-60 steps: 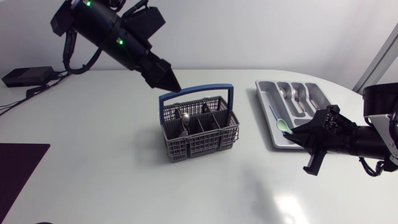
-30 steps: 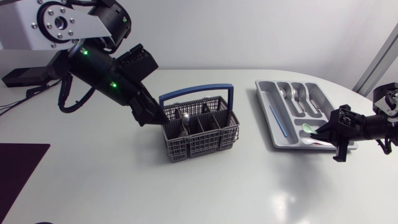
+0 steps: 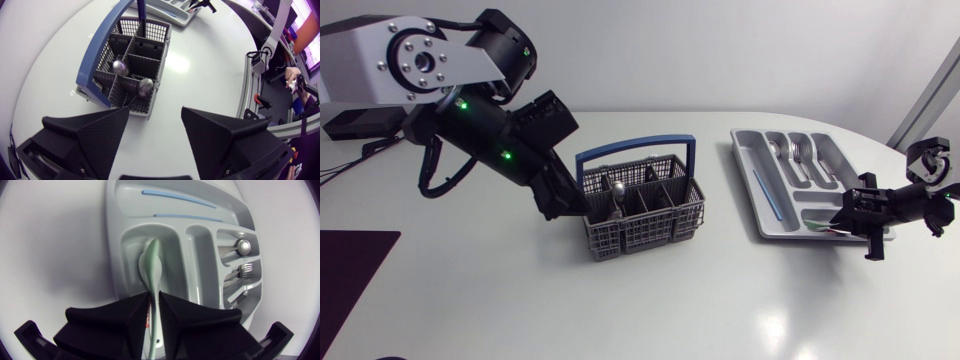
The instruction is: Unload the cutlery basket into the drawer organizer.
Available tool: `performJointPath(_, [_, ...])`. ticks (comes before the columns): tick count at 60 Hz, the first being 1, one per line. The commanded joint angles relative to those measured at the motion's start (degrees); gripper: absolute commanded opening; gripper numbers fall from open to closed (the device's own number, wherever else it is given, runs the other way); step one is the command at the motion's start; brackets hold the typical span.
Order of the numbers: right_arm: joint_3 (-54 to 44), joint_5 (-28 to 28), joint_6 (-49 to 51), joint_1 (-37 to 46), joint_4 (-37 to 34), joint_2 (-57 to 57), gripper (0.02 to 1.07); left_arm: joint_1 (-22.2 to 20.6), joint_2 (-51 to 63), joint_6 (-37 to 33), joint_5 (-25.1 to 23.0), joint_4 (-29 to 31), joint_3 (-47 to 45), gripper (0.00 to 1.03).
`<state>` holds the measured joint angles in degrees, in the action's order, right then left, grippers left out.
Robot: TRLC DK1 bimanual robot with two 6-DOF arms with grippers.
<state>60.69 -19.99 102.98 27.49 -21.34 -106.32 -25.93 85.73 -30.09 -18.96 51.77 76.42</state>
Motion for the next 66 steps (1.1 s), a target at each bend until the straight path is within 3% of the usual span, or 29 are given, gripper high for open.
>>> performJointPath(1, [-1.4,0.5,2.0,0.1,1.6,-1.2,0.34,-0.8,-1.4,-1.5,0.2,-0.4,-1.8,0.74])
performJointPath(9, [-2.4,0.7,1.5,0.4,2.8,0.8,0.49,-2.3,-2.1,-1.9,1.6,-1.8,-3.4,0.74])
performJointPath(18, [-5.1,-1.9,-2.1,0.7,2.9,7.3,0.55,-2.9,-3.2,-2.0,1.9,-3.7,-5.2,0.74])
performJointPath(30, [-10.7,-7.3,-16.1,-1.6,2.1,16.0,0.71,-3.9,-4.2,-1.1,1.9,-11.2,-10.8,0.74])
performJointPath(38, [-16.3,-9.3,-26.7,-6.0,2.6,23.7,0.72,-4.9,-5.9,0.2,3.4,-19.5,-16.1,0.74])
performJointPath(54, [-21.5,-8.9,-48.8,-17.6,-0.2,36.0,0.72,-9.9,-5.8,6.2,10.8,-25.1,-15.9,0.74])
performJointPath(66, [-23.2,-8.5,-57.7,-24.1,-2.6,43.0,0.72,-15.8,1.4,12.2,20.7,-20.0,-7.4,0.74])
